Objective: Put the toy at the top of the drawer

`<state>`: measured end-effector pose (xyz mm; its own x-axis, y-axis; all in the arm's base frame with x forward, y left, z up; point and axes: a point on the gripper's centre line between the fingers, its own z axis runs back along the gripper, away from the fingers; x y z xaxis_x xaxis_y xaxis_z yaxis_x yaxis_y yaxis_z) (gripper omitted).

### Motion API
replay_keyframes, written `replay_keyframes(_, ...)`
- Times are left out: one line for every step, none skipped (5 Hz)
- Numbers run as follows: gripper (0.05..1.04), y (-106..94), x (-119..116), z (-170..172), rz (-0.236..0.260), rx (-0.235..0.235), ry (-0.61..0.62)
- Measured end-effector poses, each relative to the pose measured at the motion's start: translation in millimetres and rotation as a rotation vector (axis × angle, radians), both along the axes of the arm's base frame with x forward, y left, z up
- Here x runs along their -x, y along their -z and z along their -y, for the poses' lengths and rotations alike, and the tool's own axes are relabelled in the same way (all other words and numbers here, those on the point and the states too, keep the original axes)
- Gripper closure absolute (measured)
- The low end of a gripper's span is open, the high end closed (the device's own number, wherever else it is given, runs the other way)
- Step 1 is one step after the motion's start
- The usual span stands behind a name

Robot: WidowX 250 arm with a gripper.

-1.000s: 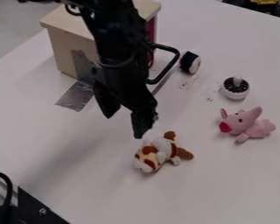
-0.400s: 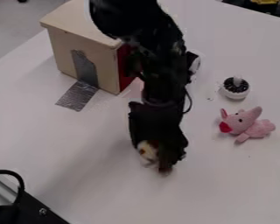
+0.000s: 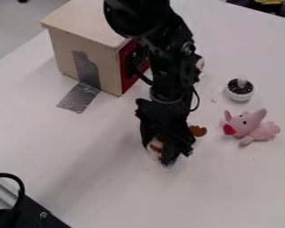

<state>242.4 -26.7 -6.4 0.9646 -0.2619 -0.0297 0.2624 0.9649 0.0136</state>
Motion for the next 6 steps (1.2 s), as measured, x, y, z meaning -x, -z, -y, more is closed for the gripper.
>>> replay_keyframes(0.526,-8.9,5.4,-8.7,-0.037,-0.014,0.003)
replay_keyframes(0.526,-52.1,-16.7,-38.8,0.041,0.016,-0.044)
replay_keyframes(0.526,-90.1,-40.1,-70.2,0.090,0.076,-0.086)
replay_keyframes(0.526,-125.7,-55.7,-106.1,0.146,0.081,-0.136)
replay_keyframes(0.526,-131.6,-62.1,-137.7,0.156,0.065,-0.188)
replay_keyframes(0.526,-127.9,-65.2,-161.4,0.148,0.049,-0.233)
